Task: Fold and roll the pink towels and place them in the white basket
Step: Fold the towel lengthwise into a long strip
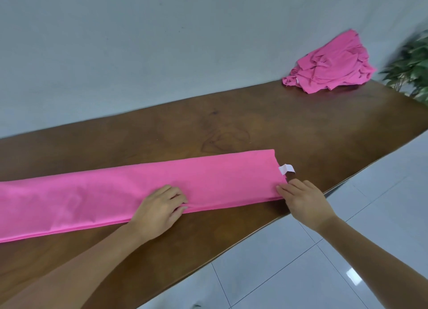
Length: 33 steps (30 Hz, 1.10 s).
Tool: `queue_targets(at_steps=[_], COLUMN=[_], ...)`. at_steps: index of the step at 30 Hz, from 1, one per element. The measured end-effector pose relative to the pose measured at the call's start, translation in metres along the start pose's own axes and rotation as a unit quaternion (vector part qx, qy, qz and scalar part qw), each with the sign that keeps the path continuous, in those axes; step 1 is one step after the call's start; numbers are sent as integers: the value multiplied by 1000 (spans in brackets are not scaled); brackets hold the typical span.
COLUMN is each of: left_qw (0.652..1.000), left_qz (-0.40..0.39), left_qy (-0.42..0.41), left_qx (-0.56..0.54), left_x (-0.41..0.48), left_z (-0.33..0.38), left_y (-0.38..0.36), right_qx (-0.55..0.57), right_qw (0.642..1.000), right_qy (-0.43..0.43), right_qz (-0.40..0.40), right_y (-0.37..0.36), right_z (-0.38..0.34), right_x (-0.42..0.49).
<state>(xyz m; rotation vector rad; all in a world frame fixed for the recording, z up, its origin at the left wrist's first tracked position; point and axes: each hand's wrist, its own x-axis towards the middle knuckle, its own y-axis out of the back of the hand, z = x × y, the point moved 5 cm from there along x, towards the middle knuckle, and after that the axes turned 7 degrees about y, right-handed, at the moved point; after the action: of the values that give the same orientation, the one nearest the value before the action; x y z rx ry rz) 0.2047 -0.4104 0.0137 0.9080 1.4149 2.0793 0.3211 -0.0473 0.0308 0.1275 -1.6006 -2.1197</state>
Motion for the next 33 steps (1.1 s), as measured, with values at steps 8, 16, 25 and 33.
queue_targets(at_steps=[8, 16, 25, 33], left_qw=[995, 967, 973, 961], left_qz=[-1, -150, -153, -154], left_qy=[99, 193, 158, 211], left_qx=[-26, 63, 74, 92], left_x=[6, -11, -35, -68], left_z=[-27, -75, -99, -162], left_y=[25, 21, 27, 48], right_qx=[109, 329, 259, 212], right_qw=[990, 930, 910, 907], right_qy=[-82, -153, -242, -277], right_qz=[20, -60, -214, -235], right_y=[35, 28, 4, -11], right_z=[-28, -143, -217, -235], right_x=[51, 183, 261, 265])
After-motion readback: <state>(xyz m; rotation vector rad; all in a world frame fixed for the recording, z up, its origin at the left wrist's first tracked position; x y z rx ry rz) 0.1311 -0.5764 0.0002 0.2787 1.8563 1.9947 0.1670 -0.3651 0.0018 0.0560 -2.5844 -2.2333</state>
